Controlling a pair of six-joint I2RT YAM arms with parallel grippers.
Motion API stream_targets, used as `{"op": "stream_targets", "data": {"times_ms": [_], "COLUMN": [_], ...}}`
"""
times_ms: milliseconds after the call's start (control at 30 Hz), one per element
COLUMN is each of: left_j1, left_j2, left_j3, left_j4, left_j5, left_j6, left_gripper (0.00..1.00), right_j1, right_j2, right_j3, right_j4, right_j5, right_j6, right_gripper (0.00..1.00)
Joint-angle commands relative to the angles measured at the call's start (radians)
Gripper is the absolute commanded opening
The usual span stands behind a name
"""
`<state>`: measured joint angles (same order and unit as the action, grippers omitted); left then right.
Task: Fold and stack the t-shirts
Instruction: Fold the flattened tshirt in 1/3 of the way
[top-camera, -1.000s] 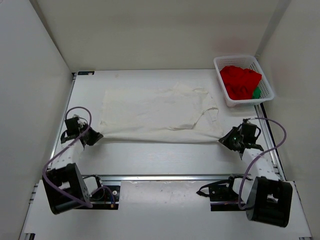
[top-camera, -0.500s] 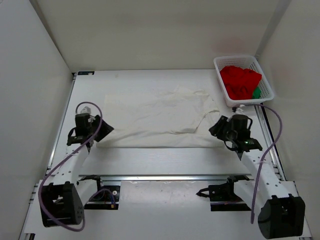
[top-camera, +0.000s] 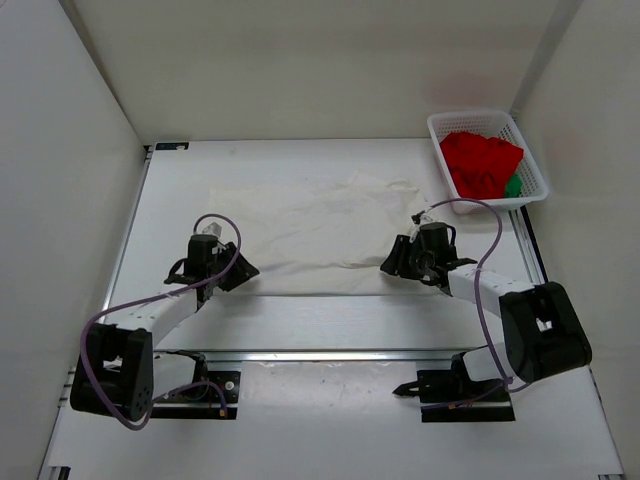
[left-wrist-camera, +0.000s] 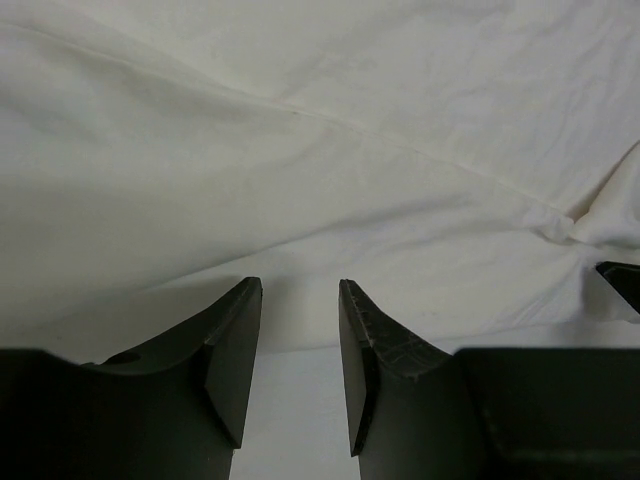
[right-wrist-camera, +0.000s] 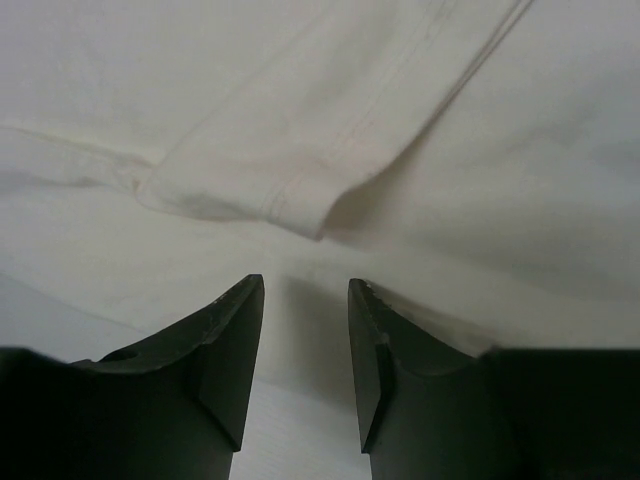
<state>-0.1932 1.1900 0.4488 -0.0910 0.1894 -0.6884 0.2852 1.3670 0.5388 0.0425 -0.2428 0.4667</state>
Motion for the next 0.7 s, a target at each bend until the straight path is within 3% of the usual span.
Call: {"op": "stream_targets", "data": {"times_ms": [0, 267, 433, 533, 633, 667], "left_j1": [0.059, 0.132, 0.127, 0.129, 0.142, 0.147], "left_j2": [-0.052, -0.053, -0.043, -0.047, -0.043, -0.047], "left_j3": [-0.021, 0.001, -0.001, 0.005, 0.027, 0.036], "left_j4": [0.065, 0.053, 0.060, 0.062, 0.047, 0.036], "left_j5": [0.044, 0.077, 0.076, 0.081, 0.076, 0.077], "left_j6": [0.006, 0.017, 0.013, 0.012, 0.006, 0.012], "left_gripper": [0.47, 0.48, 0.47, 0.47, 0.47, 0.48], "right_j1": [-0.018, -0.014, -0.008, 0.002, 0.017, 0.016], "right_j2": [0.032, 0.115, 0.153, 0.205, 0.285, 0.320], "right_j3": [0.036, 0.072, 0.125, 0.240, 0.357, 0.434], "right_j4": [0.134, 0.160, 0.163, 0.128, 0.042, -0.013], "right_j5": [-0.030, -0.032, -0.055, -0.064, -0.050, -0.046], "right_j6": [-0.008, -0.022, -0.016, -0.019, -0.020, -0.023], "right_gripper": [0.38, 0.36, 0.17, 0.10, 0.13, 0.19]}}
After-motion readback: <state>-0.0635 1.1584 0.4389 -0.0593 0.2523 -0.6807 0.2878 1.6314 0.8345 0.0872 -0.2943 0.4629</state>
